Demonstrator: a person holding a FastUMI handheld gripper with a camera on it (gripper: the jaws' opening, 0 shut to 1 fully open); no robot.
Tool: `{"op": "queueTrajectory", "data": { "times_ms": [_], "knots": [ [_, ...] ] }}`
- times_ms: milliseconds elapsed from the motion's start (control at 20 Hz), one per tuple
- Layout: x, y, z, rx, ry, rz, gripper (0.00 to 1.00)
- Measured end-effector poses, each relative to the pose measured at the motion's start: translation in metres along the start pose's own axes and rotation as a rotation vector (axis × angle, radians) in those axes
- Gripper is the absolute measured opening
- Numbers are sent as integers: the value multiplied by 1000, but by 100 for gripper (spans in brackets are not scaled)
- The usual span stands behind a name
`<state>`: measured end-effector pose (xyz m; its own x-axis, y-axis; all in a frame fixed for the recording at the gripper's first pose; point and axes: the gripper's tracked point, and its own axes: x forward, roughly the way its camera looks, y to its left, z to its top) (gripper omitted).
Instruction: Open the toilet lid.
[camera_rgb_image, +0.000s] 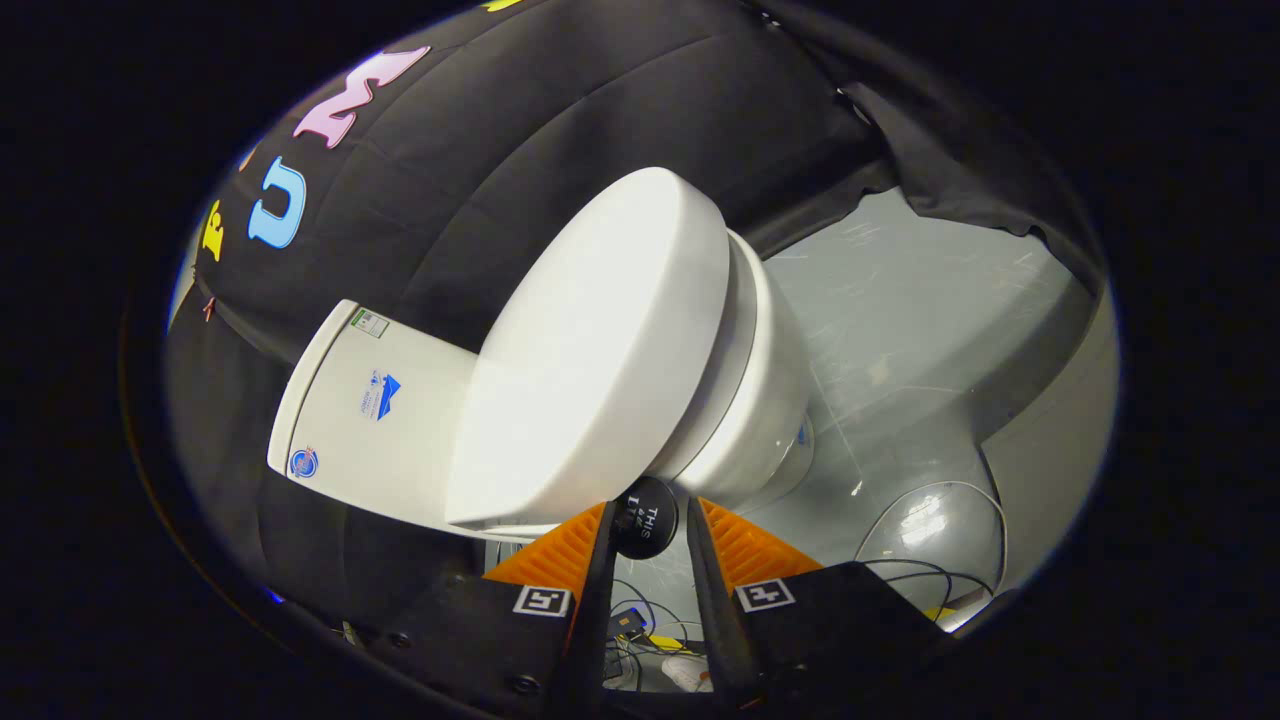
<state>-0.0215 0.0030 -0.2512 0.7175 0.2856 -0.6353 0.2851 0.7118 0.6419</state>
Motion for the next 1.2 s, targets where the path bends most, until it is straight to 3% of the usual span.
{"op": "queueTrajectory", "data": {
  "times_ms": [350,400,800,900,1200],
  "knots": [
    [8,-2,8,76,-3,32,45],
    [6,-1,3,98,5,30,27],
    [4,2,0,87,37,70,28],
    [3,3,6,176,19,73,11],
    [3,3,10,144,20,101,11]
  ]
}}
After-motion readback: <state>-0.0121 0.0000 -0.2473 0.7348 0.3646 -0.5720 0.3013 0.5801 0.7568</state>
